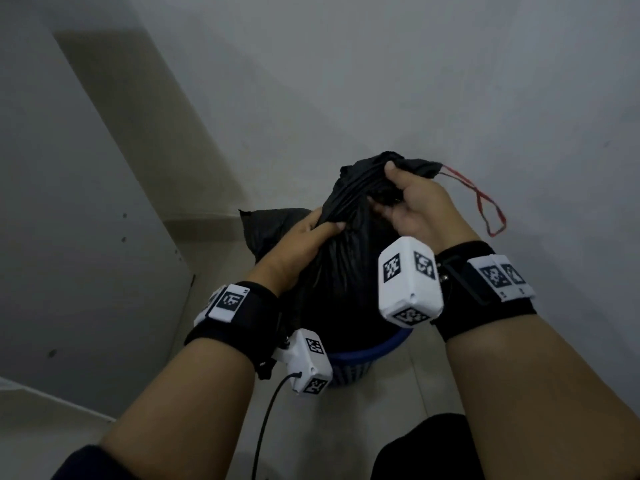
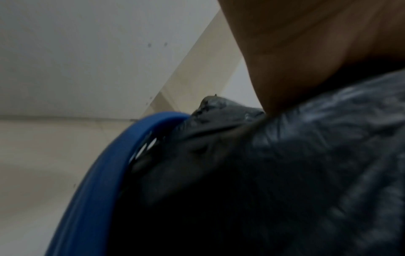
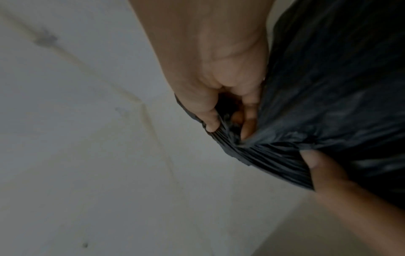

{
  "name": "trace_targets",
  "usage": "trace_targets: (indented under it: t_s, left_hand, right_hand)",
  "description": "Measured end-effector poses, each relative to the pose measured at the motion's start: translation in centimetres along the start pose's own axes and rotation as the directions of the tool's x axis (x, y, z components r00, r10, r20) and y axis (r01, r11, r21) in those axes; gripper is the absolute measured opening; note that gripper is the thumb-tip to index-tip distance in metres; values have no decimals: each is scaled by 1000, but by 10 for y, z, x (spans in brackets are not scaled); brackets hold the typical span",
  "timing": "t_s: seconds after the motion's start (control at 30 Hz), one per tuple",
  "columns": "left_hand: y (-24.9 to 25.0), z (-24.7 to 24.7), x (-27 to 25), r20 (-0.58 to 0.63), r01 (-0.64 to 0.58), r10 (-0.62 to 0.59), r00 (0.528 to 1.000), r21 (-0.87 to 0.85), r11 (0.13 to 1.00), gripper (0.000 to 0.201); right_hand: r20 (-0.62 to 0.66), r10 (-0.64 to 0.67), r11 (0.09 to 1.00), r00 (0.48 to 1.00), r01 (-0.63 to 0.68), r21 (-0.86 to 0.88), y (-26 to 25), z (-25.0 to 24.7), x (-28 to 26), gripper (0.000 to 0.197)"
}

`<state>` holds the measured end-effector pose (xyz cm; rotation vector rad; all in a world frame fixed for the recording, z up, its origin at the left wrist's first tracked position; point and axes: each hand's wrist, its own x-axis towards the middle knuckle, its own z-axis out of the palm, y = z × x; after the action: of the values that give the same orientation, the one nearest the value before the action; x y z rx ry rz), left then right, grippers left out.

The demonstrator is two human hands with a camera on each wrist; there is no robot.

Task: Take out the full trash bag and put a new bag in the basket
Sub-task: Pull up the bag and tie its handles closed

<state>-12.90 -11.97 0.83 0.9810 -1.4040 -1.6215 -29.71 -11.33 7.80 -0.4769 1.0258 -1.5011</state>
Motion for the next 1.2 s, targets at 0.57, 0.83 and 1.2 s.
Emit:
trace_targets:
  t_s: [0.57, 0.83, 1.2]
  left_hand:
    - [-3, 26, -2, -136, 80, -87, 987, -53, 995, 23]
    - [-8, 25, -2, 5, -14, 13, 1000, 335, 942, 17]
    - [-21, 23, 8, -23, -58, 67, 997, 272, 960, 47]
  right_hand:
    - [139, -101, 765, 985, 166, -622, 16, -24, 3, 37]
    - [-40, -193, 971, 980, 186, -149, 4, -37, 13, 15]
    - [60, 38, 924, 997, -12, -383, 32, -29, 9, 14]
